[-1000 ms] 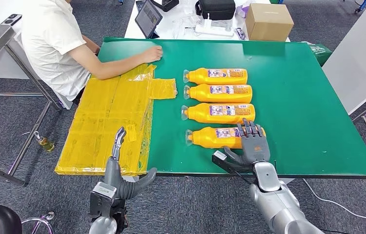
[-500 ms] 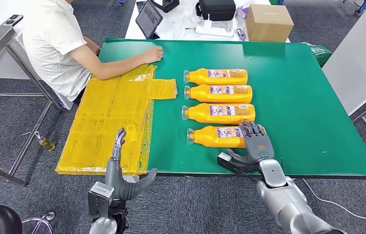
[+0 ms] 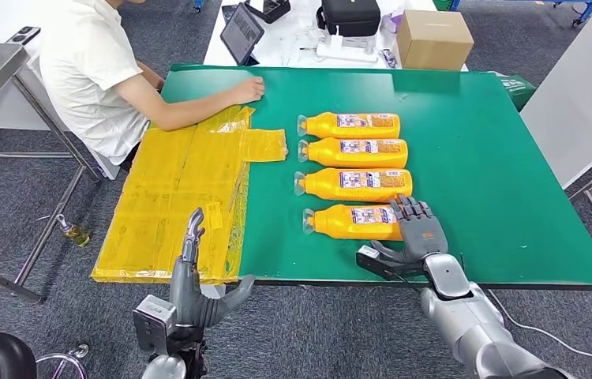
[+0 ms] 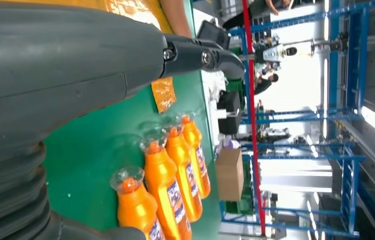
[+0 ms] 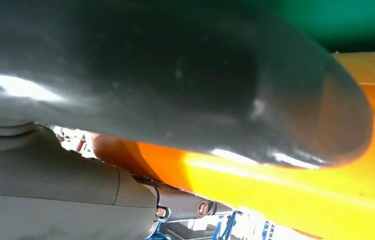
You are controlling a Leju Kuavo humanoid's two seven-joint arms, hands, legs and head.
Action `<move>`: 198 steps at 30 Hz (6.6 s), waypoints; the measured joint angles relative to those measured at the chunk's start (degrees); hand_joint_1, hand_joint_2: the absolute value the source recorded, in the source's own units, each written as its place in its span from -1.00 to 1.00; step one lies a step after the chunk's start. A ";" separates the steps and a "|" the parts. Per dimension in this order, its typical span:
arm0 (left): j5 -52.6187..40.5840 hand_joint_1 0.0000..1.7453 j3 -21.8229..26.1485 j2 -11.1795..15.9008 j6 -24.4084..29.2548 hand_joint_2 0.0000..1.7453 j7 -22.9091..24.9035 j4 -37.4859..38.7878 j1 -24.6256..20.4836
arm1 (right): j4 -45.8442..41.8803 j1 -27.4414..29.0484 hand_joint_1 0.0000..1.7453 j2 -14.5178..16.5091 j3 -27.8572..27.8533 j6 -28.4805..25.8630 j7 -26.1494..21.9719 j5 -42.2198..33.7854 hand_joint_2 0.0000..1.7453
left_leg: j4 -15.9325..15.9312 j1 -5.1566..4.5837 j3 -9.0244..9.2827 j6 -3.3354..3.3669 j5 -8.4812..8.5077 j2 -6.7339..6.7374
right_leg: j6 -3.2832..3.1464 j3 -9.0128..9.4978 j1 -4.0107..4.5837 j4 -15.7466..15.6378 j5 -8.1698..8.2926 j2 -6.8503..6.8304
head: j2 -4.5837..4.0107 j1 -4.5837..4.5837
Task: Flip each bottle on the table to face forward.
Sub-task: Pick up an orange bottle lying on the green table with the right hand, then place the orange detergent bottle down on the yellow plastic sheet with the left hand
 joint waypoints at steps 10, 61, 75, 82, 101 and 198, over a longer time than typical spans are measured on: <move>0.33 -1.00 -0.26 0.07 -0.22 1.00 0.13 -0.66 0.36 | -0.01 0.15 -1.00 -0.75 0.31 -0.08 -1.10 -2.81 -1.00 | 0.00 -0.01 0.10 0.01 0.01 0.00 | 0.00 0.10 0.00 0.00 0.00 -0.01 | 0.00 -0.01; 2.87 -1.00 -1.56 0.09 -2.86 1.00 0.56 -0.61 0.29 | 1.93 0.30 1.00 -1.80 -1.08 -0.37 -7.34 -13.83 1.00 | 0.00 -0.01 0.36 0.09 -0.03 -0.01 | 0.04 0.04 0.00 -0.09 -0.04 0.00 | 0.00 -0.01; 4.73 -1.00 -1.80 0.06 -3.85 1.00 -0.04 -0.28 0.13 | 1.13 1.77 1.00 0.42 -8.31 8.63 -26.05 -32.29 1.00 | -0.01 0.04 0.91 0.07 -0.30 0.31 | 0.05 0.83 0.07 -0.20 0.01 0.31 | 0.00 0.00; 7.16 -1.00 -1.76 -0.02 -4.50 1.00 -0.26 -0.31 0.24 | -11.10 8.97 1.00 4.55 -9.44 16.46 -33.33 -45.01 1.00 | -0.02 0.17 0.74 0.00 -0.27 0.32 | -0.01 0.69 0.21 -0.17 -0.02 0.32 | 0.00 -0.01; 16.85 -1.00 -1.81 -0.40 -10.80 1.00 7.49 0.01 -0.97 | -27.82 18.19 1.00 9.71 5.01 9.91 -32.45 -46.83 1.00 | -0.02 0.16 0.00 -0.01 -0.21 0.27 | -0.01 -0.02 0.18 -0.11 -0.03 0.27 | 0.00 0.00; 34.23 1.00 -1.65 2.60 -14.35 1.00 12.84 0.97 -3.63 | -20.66 15.56 -1.00 16.78 18.19 -11.10 -33.25 -46.47 -1.00 | -0.02 0.15 -0.19 -0.02 -0.14 0.10 | -0.02 -0.17 0.17 -0.10 -0.02 0.13 | 0.00 0.02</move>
